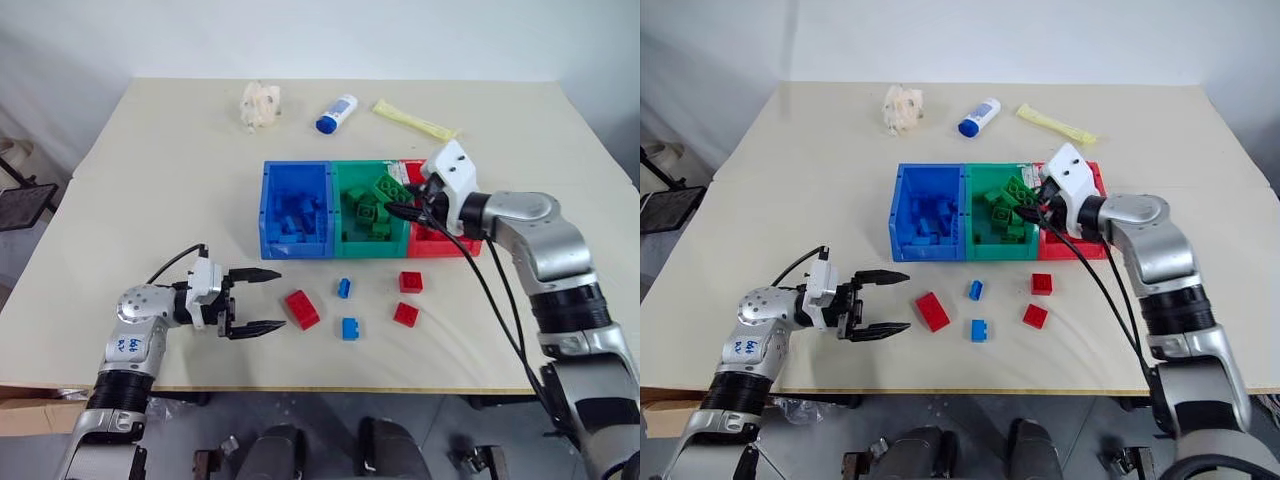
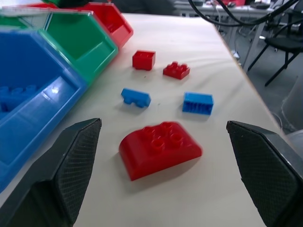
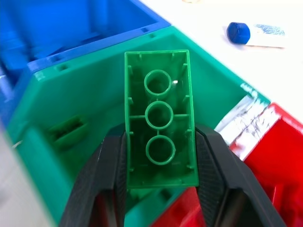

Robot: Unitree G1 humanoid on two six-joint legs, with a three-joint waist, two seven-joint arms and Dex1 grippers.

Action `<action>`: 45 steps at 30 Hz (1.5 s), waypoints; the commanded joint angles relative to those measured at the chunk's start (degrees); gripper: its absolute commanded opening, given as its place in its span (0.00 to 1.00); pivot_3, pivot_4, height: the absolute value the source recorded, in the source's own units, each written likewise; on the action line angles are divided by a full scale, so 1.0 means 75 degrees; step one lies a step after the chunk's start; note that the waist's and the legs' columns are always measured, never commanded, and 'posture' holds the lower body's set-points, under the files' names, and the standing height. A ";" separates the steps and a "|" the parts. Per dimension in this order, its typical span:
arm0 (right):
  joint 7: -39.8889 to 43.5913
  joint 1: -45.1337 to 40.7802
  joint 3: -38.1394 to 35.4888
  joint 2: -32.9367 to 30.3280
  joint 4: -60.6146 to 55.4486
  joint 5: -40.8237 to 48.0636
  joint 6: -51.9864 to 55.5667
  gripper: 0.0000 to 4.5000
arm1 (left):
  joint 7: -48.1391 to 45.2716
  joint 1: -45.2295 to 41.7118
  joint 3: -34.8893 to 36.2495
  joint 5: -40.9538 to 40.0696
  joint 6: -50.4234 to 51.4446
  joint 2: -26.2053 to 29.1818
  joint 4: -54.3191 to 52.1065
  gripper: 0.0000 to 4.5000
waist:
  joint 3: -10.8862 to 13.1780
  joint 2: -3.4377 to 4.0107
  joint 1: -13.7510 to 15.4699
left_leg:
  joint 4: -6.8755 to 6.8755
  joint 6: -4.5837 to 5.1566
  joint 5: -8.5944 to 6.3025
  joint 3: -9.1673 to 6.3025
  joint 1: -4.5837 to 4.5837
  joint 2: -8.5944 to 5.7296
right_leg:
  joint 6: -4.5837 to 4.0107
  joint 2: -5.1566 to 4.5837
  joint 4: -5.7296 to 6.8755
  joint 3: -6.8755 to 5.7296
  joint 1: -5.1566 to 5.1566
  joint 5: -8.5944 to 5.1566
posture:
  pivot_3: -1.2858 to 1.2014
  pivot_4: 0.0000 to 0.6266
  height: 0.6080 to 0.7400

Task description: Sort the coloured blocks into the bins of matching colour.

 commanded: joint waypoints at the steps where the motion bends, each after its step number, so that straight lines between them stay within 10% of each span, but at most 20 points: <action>1: 0.0047 -0.0126 -0.0120 0.0033 -0.0065 -0.0109 -0.0374 0.70 | -0.0079 -0.0146 0.0013 0.0054 -0.0275 -0.0025 0.0164 1.00 | 0.0000 0.0000 -0.0007 | 0.0000 0.0000 0.0000 -0.0001 0.0000 0.0000 | 0.0000 0.0000 0.0003 0.0000 -0.0002 0.0000 | 0.52 0.24 1.00; 5: 0.0153 0.0132 -0.0325 -0.0193 -0.0617 -0.0039 -0.0197 0.99 | -0.0094 -0.0283 -0.0017 0.0064 -0.0346 -0.0064 0.0306 1.00 | 0.0000 0.0000 -0.0016 | 0.0000 0.0000 0.0000 0.0001 0.0000 0.0001 | 0.0000 0.0000 0.0015 0.0001 -0.0006 0.0000 | 0.52 0.24 1.00; 28: 0.3066 0.7378 -0.4636 -0.3628 -0.4301 0.1591 -0.0072 1.00 | -0.0161 -0.0182 0.0049 0.0079 -0.0474 -0.0130 0.0518 1.00 | 0.0006 -0.0012 0.0194 | 0.0010 0.0011 0.0001 0.0039 0.0044 0.0018 | 0.0007 0.0000 -0.0036 0.0020 0.0056 0.0004 | 0.52 0.24 1.00; 45: 0.1980 0.4546 -0.1383 -0.2440 -0.3279 0.1132 0.0257 1.00 | -0.0030 -0.0070 0.0033 0.0039 -0.0480 -0.0220 0.0206 1.00 | 0.0006 -0.0012 0.0212 | 0.0011 -0.0003 -0.0006 -0.0001 0.0033 0.0022 | 0.0006 -0.0006 -0.0059 0.0035 0.0062 0.0003 | 0.52 0.24 1.00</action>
